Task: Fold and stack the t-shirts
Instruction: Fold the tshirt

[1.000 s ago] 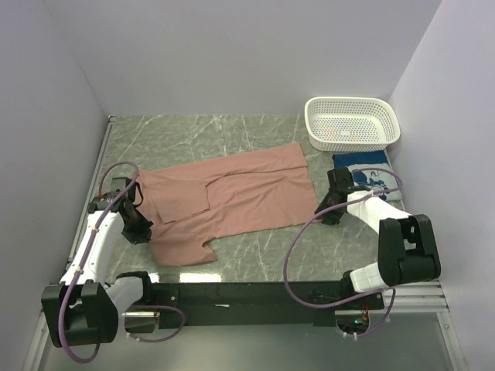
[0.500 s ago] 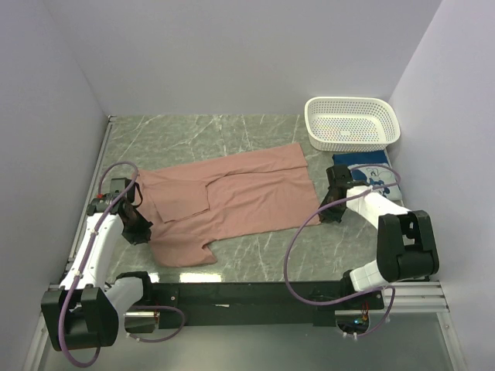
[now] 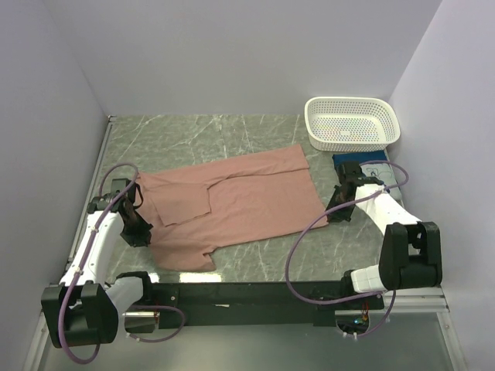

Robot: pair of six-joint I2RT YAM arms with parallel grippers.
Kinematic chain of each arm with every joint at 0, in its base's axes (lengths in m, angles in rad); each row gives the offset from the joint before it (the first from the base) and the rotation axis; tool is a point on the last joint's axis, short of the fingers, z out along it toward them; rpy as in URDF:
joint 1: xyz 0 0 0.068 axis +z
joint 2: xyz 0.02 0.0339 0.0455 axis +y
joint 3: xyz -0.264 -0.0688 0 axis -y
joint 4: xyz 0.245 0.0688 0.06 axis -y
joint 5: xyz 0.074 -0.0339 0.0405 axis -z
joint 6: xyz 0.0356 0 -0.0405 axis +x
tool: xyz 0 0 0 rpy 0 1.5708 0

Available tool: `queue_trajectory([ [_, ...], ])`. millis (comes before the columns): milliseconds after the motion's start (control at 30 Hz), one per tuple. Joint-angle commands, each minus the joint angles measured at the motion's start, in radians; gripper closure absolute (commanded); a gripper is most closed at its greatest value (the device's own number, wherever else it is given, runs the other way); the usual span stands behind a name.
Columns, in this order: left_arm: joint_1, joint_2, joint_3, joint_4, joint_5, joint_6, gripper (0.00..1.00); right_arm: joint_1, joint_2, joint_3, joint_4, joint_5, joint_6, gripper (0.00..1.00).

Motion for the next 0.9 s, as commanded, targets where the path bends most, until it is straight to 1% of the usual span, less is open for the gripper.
queue_trajectory([
  [0, 0.004, -0.003, 0.037, -0.048, -0.012, 0.015, 0.93, -0.022, -0.031, 0.051, -0.033, -0.023, -0.027, 1.0],
  [267, 0.009, 0.018, 0.046, -0.055, -0.006, 0.015, 0.92, -0.026, 0.006, 0.135, -0.051, -0.053, -0.031, 1.0],
  [433, 0.022, 0.052, 0.063, -0.04, 0.023, 0.03, 0.92, -0.026, 0.047, 0.192, -0.062, -0.076, -0.034, 1.0],
  [867, 0.093, 0.199, 0.14, 0.037, 0.051, 0.096, 0.93, -0.026, 0.205, 0.385, -0.091, -0.113, -0.051, 1.0],
])
